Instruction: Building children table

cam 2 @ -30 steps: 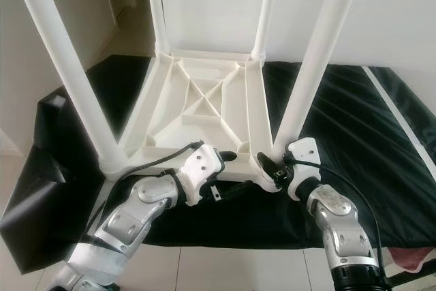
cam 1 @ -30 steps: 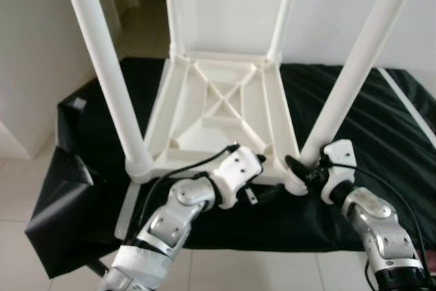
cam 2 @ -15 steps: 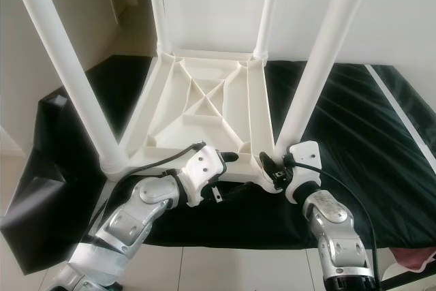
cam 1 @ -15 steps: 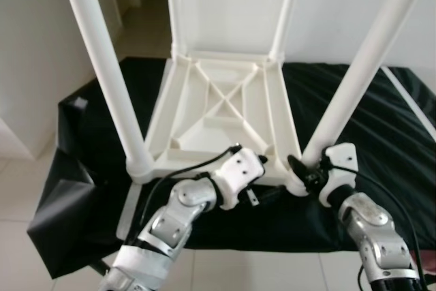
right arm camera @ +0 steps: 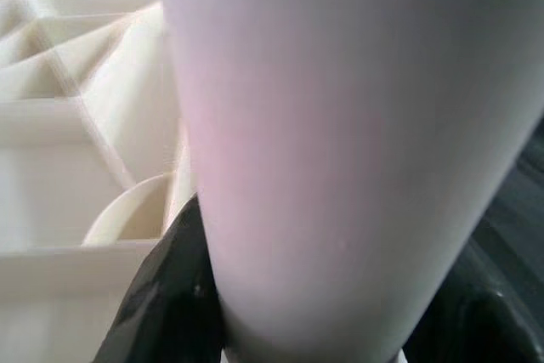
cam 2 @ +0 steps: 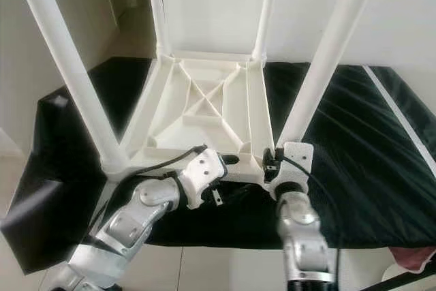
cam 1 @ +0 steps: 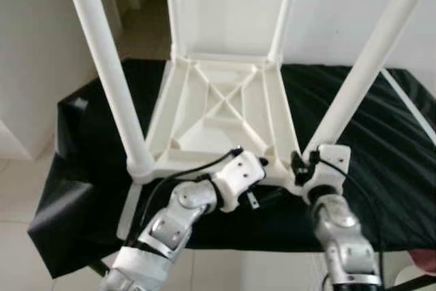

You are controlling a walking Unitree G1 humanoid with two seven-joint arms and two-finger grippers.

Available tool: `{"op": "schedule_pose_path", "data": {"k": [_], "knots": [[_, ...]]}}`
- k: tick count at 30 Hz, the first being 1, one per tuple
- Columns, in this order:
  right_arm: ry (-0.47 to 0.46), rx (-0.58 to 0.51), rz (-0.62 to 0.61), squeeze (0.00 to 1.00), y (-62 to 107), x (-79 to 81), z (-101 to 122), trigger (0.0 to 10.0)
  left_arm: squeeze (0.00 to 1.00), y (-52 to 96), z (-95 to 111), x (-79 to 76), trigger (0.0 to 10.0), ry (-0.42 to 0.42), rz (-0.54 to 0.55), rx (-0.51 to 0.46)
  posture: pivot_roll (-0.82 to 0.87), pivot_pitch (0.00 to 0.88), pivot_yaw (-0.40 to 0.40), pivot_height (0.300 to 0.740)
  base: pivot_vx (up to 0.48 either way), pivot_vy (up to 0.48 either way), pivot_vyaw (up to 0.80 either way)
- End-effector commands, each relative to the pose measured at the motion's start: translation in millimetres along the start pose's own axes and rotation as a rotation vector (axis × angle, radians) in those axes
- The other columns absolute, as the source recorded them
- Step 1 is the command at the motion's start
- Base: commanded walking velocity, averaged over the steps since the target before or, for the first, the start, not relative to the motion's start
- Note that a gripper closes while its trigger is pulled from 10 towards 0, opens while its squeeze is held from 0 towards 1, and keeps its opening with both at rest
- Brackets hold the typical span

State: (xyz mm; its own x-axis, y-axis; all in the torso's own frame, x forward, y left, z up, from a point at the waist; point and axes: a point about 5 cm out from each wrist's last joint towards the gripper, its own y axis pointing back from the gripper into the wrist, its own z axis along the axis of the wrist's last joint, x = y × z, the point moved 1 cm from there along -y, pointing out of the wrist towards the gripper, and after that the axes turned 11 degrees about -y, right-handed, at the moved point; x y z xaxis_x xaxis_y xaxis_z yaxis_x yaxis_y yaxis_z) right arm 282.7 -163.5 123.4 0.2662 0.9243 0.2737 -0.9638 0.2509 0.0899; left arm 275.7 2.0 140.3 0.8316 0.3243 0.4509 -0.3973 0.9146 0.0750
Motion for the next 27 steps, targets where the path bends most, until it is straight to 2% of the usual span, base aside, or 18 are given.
{"op": "schedule_pose_path", "data": {"k": [1, 4, 6, 18, 19, 20, 21, 23, 27], "knots": [[-0.014, 0.073, -0.151, 0.0, 2.4, -14.6, -18, 10.0, 0.0, -0.4, 1, -5.2, 10.0, -0.017, -0.04, -0.004, 0.0, 0.0, -0.034, 0.74, 0.0, 0.0, 0.0], [-0.045, 0.078, -0.194, 0.0, 4.2, -11.3, -21, 10.0, 0.0, -0.3, 1, -5.2, 10.0, -0.019, -0.04, -0.003, 0.01, 0.0, -0.037, 0.74, 0.0, 0.0, 0.0], [-0.039, 0.092, -0.173, 0.0, 5.3, -5.0, -22, 10.0, 0.0, 0.9, 0, -3.6, 10.0, -0.02, -0.037, 0.0, 0.01, 0.0, -0.037, 0.74, 0.0, 0.0, 0.0], [-0.038, 0.081, -0.151, 0.0, 6.0, 1.4, -17, 10.0, 0.0, 0.2, 0, -5.1, 10.0, -0.02, -0.04, -0.001, 0.01, 0.0, -0.039, 0.74, 0.0, 0.0, 0.0], [-0.06, 0.068, -0.108, 0.93, 6.6, 4.4, -15, 10.0, 0.0, 0.0, 0, -5.2, 10.0, -0.019, -0.04, -0.002, 0.01, 0.0, -0.039, 0.74, 0.0, 0.0, 0.0], [-0.06, 0.068, -0.108, 0.93, 6.6, 4.4, -15, 10.0, 0.0, 0.0, 0, -5.2, 10.0, -0.019, -0.04, -0.002, 0.01, 0.0, -0.039, 0.74, 0.0, 0.0, 0.0], [-0.097, 0.053, -0.051, 1.0, 7.1, 8.1, -12, 10.0, 0.0, -0.1, 1, -4.9, 10.0, -0.019, -0.037, -0.007, 0.01, 0.0, -0.039, 0.74, 0.0, 0.0, 0.0], [-0.099, 0.036, 0.021, 1.0, 6.5, 7.9, -7, 10.0, 0.0, -0.6, 2, -3.7, 10.0, -0.014, -0.028, -0.014, 0.01, 0.0, -0.039, 0.74, 0.0, 0.0, 0.0], [-0.08, 0.024, 0.035, 1.0, 5.0, 0.4, -3, 10.0, 0.0, -1.1, 2, -3.3, 10.0, -0.014, -0.025, -0.016, 0.01, 0.0, -0.041, 0.74, 0.0, 0.0, 0.0]]}}
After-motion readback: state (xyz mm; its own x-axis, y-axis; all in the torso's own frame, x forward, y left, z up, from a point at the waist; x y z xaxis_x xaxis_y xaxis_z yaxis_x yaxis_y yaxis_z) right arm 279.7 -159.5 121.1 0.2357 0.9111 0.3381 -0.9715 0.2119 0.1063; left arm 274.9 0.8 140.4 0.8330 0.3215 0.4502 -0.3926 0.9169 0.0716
